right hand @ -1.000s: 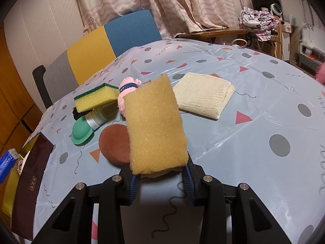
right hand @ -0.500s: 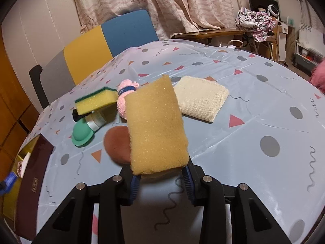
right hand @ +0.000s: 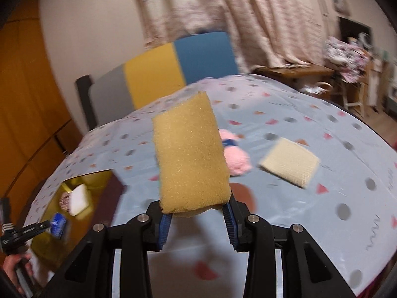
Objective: Organize rigid objects
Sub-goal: 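Carry the tissue pack into the tray and open the left gripper while the right gripper carries the sponge, then lower the yellow sponge into the tray and open the right gripper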
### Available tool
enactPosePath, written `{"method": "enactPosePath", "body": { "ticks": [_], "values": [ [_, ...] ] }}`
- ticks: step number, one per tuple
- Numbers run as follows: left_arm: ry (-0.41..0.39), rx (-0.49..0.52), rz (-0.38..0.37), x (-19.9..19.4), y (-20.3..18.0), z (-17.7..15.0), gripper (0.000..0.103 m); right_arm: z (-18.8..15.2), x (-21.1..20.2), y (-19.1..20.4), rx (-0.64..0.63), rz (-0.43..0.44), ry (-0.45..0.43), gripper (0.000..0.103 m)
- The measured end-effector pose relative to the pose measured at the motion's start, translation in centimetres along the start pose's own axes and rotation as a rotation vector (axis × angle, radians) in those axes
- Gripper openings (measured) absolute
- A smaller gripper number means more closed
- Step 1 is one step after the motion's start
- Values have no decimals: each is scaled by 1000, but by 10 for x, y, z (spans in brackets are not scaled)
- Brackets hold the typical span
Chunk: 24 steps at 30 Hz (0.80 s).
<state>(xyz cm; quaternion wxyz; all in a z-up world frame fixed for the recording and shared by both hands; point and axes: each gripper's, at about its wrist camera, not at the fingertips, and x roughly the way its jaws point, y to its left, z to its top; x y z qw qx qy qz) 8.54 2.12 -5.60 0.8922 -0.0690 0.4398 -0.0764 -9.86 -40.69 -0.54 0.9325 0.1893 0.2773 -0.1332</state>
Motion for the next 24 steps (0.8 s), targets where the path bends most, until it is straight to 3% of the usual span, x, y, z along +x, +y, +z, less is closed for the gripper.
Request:
{"method": "enactPosePath", "body": {
  "ticks": [4, 11, 20, 24],
  "values": [
    [-35, -11, -44, -17, 6, -1, 54, 5, 9, 51, -71, 96, 45, 38],
    [-27, -52, -160, -34, 15, -8, 54, -6, 40, 138, -223, 210, 165, 38],
    [-22, 10, -207, -53, 10, -22, 54, -19, 94, 214, -374, 254, 293, 38],
    [-11, 4, -218, -54, 14, -26, 54, -22, 119, 232, -436, 219, 335, 38]
  ]
}}
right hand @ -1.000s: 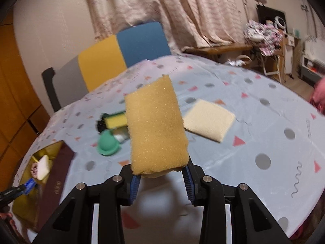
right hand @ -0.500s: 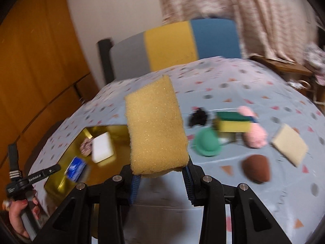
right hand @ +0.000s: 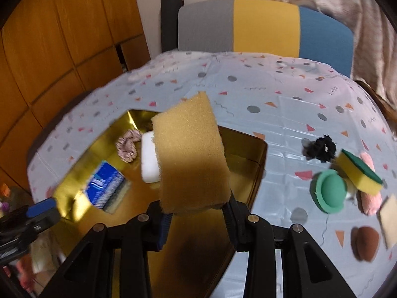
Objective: Organize rigid objects
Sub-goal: 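Lower the yellow sponge into the tray and open the right gripper, then move the right gripper to the brown makeup sponge and grasp it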
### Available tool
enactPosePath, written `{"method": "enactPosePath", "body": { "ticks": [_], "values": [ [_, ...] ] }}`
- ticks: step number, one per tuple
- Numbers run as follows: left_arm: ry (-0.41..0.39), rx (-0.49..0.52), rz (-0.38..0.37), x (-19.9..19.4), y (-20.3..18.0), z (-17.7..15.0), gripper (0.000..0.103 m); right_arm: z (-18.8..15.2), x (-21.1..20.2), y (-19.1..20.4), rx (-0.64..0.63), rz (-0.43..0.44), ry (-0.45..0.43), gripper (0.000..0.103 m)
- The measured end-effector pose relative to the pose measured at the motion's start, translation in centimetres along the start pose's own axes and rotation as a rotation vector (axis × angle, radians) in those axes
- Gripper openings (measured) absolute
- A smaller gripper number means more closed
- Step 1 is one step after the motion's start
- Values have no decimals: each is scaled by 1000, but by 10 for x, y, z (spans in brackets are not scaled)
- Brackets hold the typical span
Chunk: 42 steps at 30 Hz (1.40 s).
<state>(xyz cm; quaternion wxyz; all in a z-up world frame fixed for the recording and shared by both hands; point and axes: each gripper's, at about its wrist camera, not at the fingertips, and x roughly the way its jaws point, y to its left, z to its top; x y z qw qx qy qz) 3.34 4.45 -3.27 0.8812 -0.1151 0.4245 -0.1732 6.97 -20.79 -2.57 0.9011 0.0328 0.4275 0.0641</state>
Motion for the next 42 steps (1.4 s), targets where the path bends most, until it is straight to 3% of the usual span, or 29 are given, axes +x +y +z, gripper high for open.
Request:
{"method": "enactPosePath", "body": {
  "ticks": [7, 11, 13, 14, 17, 30, 42],
  "values": [
    [3, -11, -8, -4, 7, -5, 54, 19, 42, 2, -69, -79, 96, 38],
    [7, -11, -8, -5, 8, -7, 54, 24, 60, 1, -56, -81, 122, 40],
    [3, -10, -5, -6, 9, -8, 54, 24, 63, 0, -42, -97, 126, 57],
    [4, -11, -6, -7, 10, -8, 54, 24, 62, -1, -27, -108, 119, 60],
    [2, -18, -4, -7, 12, -8, 54, 23, 50, -7, 17, -81, 75, 71],
    [28, 13, -72, -1, -9, -15, 54, -3, -16, -9, 88, -13, -47, 76],
    [60, 79, -133, 1, -41, -22, 54, -53, -48, -33, 117, -89, -62, 76]
  ]
}}
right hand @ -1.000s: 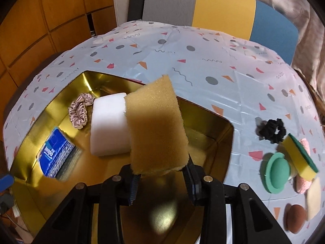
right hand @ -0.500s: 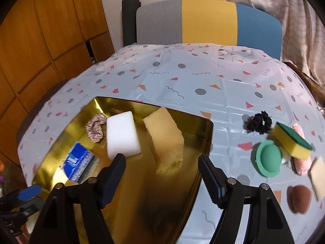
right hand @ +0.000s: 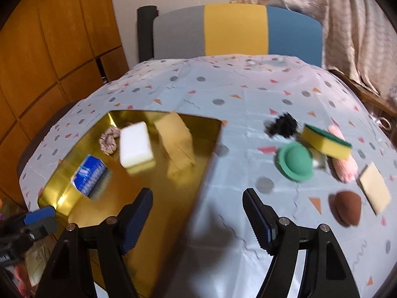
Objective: Organize rigid objects
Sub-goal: 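Move the right gripper to the brown makeup sponge and grasp it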
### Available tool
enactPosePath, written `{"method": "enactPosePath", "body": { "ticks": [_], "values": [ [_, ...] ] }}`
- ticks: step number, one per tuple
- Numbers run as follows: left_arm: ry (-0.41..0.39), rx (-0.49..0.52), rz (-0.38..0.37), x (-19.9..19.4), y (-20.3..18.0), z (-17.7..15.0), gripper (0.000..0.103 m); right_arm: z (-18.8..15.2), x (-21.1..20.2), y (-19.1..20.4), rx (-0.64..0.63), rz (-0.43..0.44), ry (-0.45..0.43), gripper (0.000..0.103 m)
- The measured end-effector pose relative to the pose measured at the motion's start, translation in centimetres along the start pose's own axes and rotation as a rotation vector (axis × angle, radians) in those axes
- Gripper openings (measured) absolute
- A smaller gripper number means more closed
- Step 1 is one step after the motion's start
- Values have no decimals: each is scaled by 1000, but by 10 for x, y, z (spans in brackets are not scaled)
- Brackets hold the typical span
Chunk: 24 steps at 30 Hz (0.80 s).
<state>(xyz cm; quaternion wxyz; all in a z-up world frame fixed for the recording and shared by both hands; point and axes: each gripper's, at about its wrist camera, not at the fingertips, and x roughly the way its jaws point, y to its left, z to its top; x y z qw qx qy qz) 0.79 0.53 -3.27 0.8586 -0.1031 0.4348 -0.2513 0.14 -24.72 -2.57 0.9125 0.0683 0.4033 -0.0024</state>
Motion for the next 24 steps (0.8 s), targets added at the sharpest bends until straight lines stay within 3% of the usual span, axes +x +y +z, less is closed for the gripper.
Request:
{"method": "enactPosePath", "body": {
  "ticks": [8, 17, 24],
  "values": [
    [36, 82, -25, 10, -33, -3, 54, -47, -9, -55, 94, -62, 47, 76],
    [90, 203, -67, 27, -87, -8, 54, -94, -25, -137, 280, -181, 30, 76],
    [128, 269, -114, 37, -122, -14, 54, -90, -38, -190, 342, -241, -32, 76]
  ]
}}
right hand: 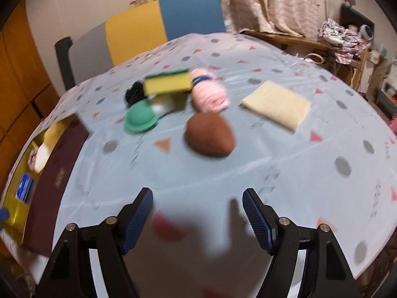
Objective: Organize rigid objects
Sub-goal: 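Move the right gripper to the brown makeup sponge and grasp it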
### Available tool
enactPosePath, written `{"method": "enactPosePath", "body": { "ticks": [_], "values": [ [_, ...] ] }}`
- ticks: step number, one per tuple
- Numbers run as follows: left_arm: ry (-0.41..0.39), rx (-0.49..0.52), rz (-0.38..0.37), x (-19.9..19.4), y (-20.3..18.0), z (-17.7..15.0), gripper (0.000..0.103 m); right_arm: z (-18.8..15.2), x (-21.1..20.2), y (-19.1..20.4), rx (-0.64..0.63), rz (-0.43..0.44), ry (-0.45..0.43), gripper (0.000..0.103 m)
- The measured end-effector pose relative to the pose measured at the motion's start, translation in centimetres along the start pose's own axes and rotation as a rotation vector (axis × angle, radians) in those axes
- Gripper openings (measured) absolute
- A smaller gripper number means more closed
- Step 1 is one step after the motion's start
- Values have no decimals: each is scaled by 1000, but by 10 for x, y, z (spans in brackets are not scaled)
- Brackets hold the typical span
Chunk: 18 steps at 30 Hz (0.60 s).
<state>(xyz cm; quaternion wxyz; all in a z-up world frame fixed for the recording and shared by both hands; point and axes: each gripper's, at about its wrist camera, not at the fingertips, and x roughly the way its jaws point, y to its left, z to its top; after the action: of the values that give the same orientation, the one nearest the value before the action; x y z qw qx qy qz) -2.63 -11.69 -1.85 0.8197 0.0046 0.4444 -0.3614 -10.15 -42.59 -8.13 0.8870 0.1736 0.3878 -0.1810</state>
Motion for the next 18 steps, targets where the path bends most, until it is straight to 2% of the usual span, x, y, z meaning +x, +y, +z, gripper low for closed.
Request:
{"method": "enactPosePath", "body": {
  "ticks": [4, 8, 14, 17, 18],
  "values": [
    [17, 21, 3, 5, -13, 2, 55, 28, 13, -9, -26, -12, -30, 76],
    [18, 46, 23, 3, -23, 4, 55, 48, 31, -9, -48, 21, -40, 76],
    [26, 50, 43, 6, -27, 8, 54, 56, 59, -9, -68, 25, -17, 75],
    [41, 59, 47, 12, -33, 12, 55, 54, 70, -9, -62, 28, -2, 64],
    [45, 61, 48, 15, -35, 14, 55, 53, 73, -10, -54, 34, 6, 57]
  ]
}}
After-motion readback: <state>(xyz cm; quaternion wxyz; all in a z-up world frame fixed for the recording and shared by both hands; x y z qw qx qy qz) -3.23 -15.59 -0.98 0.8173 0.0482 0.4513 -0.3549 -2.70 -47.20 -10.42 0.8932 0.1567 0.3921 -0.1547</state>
